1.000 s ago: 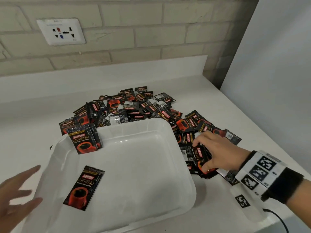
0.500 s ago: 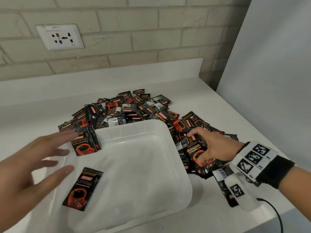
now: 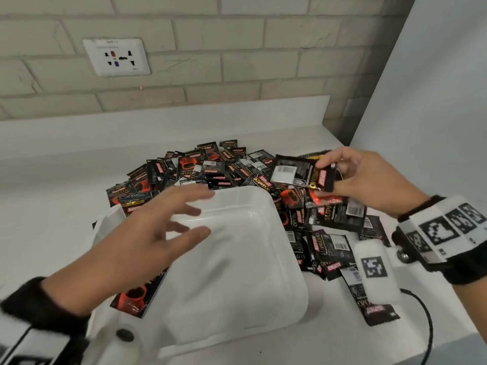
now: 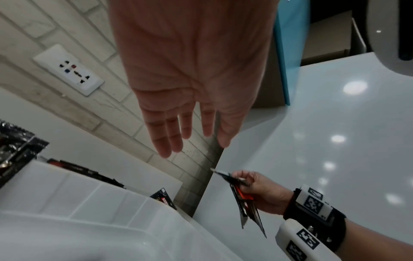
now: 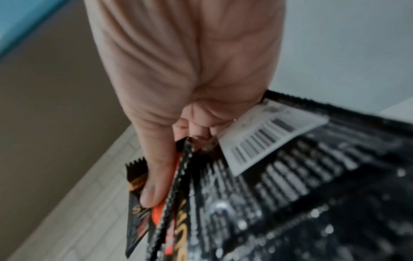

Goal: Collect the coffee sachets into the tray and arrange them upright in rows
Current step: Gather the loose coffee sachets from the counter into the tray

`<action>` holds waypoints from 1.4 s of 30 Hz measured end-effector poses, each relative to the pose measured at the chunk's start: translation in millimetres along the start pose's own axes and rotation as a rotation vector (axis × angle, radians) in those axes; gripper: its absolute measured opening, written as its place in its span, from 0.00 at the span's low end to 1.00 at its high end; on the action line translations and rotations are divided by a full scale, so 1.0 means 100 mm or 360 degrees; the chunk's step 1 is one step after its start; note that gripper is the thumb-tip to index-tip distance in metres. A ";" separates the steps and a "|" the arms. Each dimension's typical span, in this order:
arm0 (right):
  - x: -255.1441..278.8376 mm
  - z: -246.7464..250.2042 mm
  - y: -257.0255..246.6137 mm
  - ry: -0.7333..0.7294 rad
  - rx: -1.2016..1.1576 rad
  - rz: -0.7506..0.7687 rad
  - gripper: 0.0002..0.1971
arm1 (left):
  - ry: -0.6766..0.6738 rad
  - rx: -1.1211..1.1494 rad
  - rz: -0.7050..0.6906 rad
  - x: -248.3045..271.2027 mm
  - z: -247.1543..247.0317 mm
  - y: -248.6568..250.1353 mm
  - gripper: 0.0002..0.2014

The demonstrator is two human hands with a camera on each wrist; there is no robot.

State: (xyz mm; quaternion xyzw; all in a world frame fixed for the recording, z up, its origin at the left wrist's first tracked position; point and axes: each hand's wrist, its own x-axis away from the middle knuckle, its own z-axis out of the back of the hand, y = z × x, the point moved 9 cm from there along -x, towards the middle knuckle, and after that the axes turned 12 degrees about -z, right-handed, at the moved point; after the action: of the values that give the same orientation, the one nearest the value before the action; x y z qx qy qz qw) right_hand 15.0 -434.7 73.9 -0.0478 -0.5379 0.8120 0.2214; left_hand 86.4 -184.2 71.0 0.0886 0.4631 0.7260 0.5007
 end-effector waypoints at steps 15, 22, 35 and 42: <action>0.17 -1.50 -0.63 -0.0539 0.0126 0.0455 0.16 | 0.0068 0.1487 0.0751 0.07 -0.45 -0.36 0.40; 0.11 -1.59 -0.57 -0.0710 0.0094 0.0414 0.19 | 0.0328 0.1057 0.0617 0.10 -0.12 -0.46 0.27; 0.39 -2.03 -0.25 -0.1131 -0.0042 -0.0116 0.23 | 0.0281 0.0448 0.0612 0.36 0.39 -0.48 0.22; 0.45 -2.36 -0.10 -0.1029 0.0450 -0.0155 0.33 | -0.0227 0.0105 0.0885 0.81 0.30 -0.84 0.15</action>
State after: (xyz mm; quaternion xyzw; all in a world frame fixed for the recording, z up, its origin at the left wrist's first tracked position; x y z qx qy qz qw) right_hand 51.9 -211.6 -8.1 0.2685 -0.4641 0.8400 0.0828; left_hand 119.0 -95.9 -3.3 0.2792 0.4079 0.8119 0.3106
